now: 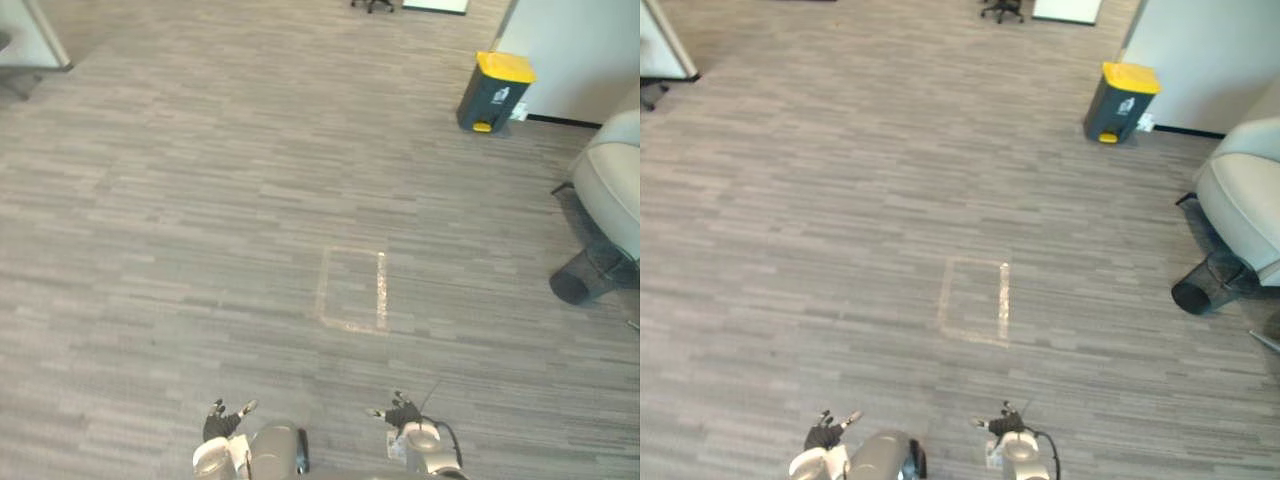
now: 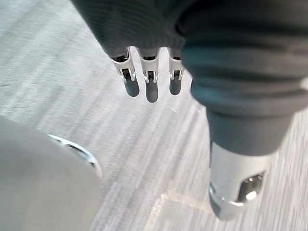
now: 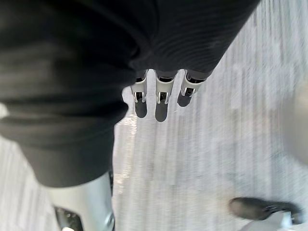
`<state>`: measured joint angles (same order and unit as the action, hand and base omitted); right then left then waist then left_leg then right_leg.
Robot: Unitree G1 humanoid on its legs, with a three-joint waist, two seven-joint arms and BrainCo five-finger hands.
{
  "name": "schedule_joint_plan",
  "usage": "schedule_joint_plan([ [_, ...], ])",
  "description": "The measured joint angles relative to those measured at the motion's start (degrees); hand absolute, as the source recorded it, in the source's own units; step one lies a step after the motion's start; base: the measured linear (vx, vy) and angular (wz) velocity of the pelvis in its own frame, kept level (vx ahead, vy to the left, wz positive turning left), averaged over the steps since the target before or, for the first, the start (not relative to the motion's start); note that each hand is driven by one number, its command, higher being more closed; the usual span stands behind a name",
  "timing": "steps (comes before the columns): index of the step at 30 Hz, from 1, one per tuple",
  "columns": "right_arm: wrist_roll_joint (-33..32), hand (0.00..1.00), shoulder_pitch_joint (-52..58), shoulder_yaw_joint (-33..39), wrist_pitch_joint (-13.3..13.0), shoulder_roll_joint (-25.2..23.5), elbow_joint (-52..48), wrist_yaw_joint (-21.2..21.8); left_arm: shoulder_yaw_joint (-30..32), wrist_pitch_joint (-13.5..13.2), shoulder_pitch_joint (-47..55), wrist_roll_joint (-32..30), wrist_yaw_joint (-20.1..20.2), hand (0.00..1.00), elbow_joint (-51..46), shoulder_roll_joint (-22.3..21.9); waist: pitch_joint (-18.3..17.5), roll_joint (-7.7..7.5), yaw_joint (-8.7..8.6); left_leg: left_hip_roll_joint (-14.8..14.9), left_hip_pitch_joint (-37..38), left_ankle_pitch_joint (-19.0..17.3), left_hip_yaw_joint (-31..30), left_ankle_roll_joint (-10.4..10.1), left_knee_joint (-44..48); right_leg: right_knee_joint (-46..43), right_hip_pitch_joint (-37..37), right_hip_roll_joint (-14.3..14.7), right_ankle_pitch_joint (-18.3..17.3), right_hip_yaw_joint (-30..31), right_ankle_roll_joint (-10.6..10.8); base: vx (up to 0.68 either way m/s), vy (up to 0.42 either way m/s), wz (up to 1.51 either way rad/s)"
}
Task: Organize the slippers on the shoe rack
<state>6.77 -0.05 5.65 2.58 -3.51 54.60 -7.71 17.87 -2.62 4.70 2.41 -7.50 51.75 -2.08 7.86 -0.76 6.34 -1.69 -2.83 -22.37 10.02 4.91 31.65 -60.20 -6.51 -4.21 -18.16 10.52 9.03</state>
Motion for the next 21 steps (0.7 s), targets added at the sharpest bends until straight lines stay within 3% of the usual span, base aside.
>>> schedule_joint_plan([
  [2, 0.04, 0.0, 1.23, 0.84, -0.39, -0.43, -2.26, -0.08, -0.83, 0.44, -1.13, 0.0, -0.02, 0.0, 0.08, 0.31, 0.29, 0.01, -0.99, -0.12, 5.25, -0.4, -1.37, 0.49, -5.07, 0.62, -6.51, 0.98, -1.67, -7.68, -2.47, 0.35, 0.046, 0.18],
  [5, 0.01, 0.0, 1.18, 1.15, -0.6, -0.41, -3.67, -0.09, -1.53, 0.52, -2.94, -0.02, 0.07, 0.0, 1.05, 0.31, 0.93, -1.27, -1.6, 0.13, 9.93, -1.93, -2.9, -0.11, -9.57, 10.0, -12.11, 1.2, -1.86, -17.37, -4.7, 0.34, -0.001, 0.28],
  [6, 0.02, 0.0, 1.16, 1.45, -0.85, -0.38, -3.69, -0.02, -1.56, 0.53, -3.04, -0.02, 0.19, 0.0, 1.25, 0.13, 1.02, -1.45, -1.65, 0.17, 13.13, -2.16, -2.89, -0.54, -12.34, 19.56, -12.69, 1.4, 0.36, -21.69, -7.72, 0.37, -0.016, 0.1],
  [7, 0.04, 0.0, 1.08, 2.44, -0.95, -0.21, -3.74, 0.0, -1.7, 0.53, -3.0, -0.06, 0.27, 0.0, 1.43, -0.18, 0.96, -1.21, -1.92, 0.18, 15.46, -2.44, -2.89, -1.12, -14.42, 27.1, -13.11, 1.76, 2.93, -24.35, -9.22, 0.46, -0.022, 0.08],
  [8, 0.03, 0.0, 1.06, 2.89, -0.95, -0.08, -3.82, -0.01, -1.87, 0.53, -3.0, -0.06, 0.28, 0.0, 1.53, -0.29, 0.91, -1.11, -2.02, 0.19, 16.22, -2.55, -2.96, -1.32, -15.11, 29.14, -13.43, 1.93, 4.51, -24.87, -10.2, 0.49, -0.035, 0.29],
  [9, 0.05, 0.0, 1.02, 3.71, -0.95, -0.05, -3.94, -0.07, -2.4, 0.53, -2.87, -0.13, 0.42, 0.0, 2.25, -0.65, 0.56, -0.15, -3.28, 1.04, 18.12, -2.92, -4.81, -2.06, -16.78, 30.89, -12.89, 2.86, 10.16, -26.4, -12.96, 0.59, -0.059, 0.44],
  [10, 0.08, 0.0, 0.28, 4.86, -0.85, -0.34, -3.79, -0.05, -3.44, 0.56, -3.33, -0.19, 0.53, 0.0, 3.05, -0.89, 0.25, 0.83, -3.48, 2.42, 18.93, -2.46, -6.83, -3.27, -16.55, 30.4, -11.57, 3.04, 9.62, -27.97, -15.31, 0.62, -0.066, 0.46],
  [11, 0.07, 0.0, 0.08, 5.38, -0.81, -0.49, -3.57, -0.07, -3.69, 0.58, -3.08, -0.38, 0.64, 0.0, 3.19, -0.89, 0.29, 1.01, -3.36, 2.49, 18.98, -1.83, -7.79, -4.11, -16.38, 29.39, -11.48, 2.77, 9.27, -28.24, -15.75, 0.62, -0.105, 0.38],
  [12, 0.04, 0.0, -0.05, 6.24, -0.81, -0.26, -3.68, -0.1, -4.02, 0.62, -3.84, -1.47, 1.21, 0.0, 3.27, -1.97, 0.76, 0.88, -3.89, 1.5, 19.85, 1.26, -10.2, -4.63, -16.1, 22.4, -13.15, 0.3, 7.96, -29.57, -17.43, 0.53, -0.154, 0.26],
  [13, 0.11, 0.0, -0.3, 5.86, -1.14, 0.12, -4.34, 0.0, -4.23, 0.79, -3.52, -2.4, 1.43, 0.0, 3.6, -1.43, 0.15, 1.95, -4.64, 1.19, 18.67, 2.49, -11.67, -5.27, -9.55, 23.27, -13.34, 2.12, 6.47, -30.93, -14.65, 0.49, -0.186, 0.26],
  [14, 0.11, 0.0, 0.0, 5.0, -1.05, -0.19, -4.33, 0.0, -3.93, 0.78, -2.98, -2.46, 1.48, 0.0, 3.43, -1.36, -0.25, 2.01, -4.63, 1.19, 17.46, 2.73, -12.13, -5.68, -5.54, 27.3, -11.91, 2.56, 7.71, -30.88, -16.04, 0.54, -0.213, -0.14],
  [15, 0.05, 0.0, 0.57, 4.03, -0.97, 0.77, -3.82, 0.11, -3.12, 0.74, -2.49, -2.61, 1.55, 0.0, 3.32, -1.94, -0.63, 4.99, -4.4, 2.54, 11.33, 7.96, -12.17, -10.04, 11.55, 32.28, -7.01, 6.41, 5.99, -30.78, -18.29, 0.62, -0.121, -0.75],
  [16, 0.01, 0.0, 0.58, 3.01, -0.9, 0.48, -3.14, 0.12, -2.17, 0.72, -1.72, -2.82, 1.55, 0.0, 2.89, -1.64, -0.27, 6.29, -3.61, 4.81, 5.02, 12.74, -10.82, -10.21, 23.92, 36.24, -3.49, 9.74, 5.78, -27.81, -18.72, 0.54, -0.075, -1.05],
  [17, -0.06, 0.0, 0.22, 3.04, -0.94, 0.05, -2.65, 0.09, -1.42, 0.76, -1.72, -2.84, 1.51, 0.0, 2.88, -1.48, 0.04, 6.78, -3.44, 5.69, 2.53, 11.64, -9.64, -8.92, 28.31, 37.54, -1.66, 10.82, 5.33, -26.03, -19.5, 0.57, -0.003, -1.32],
  [19, -0.18, 0.0, -1.09, 2.43, -0.75, -0.63, 0.25, 0.12, -0.9, 0.7, -0.99, -2.37, 1.43, 0.0, 1.69, -0.67, 1.69, 4.23, -2.63, 6.57, -4.89, 8.05, -7.69, -7.37, 32.94, 41.49, 4.72, 11.36, 5.49, -21.24, -19.23, 0.54, -0.015, -1.13],
  [21, -0.2, 0.0, -0.87, 2.23, -0.29, -0.67, 0.77, -0.14, -0.94, 0.34, 0.12, -2.38, 1.33, 0.0, -1.26, -0.54, 2.07, 2.77, -1.81, 7.41, -9.1, 4.51, -7.54, -6.37, 24.39, 44.96, 10.11, 11.17, 5.86, -16.11, -18.34, 0.4, 0.047, -1.08],
])
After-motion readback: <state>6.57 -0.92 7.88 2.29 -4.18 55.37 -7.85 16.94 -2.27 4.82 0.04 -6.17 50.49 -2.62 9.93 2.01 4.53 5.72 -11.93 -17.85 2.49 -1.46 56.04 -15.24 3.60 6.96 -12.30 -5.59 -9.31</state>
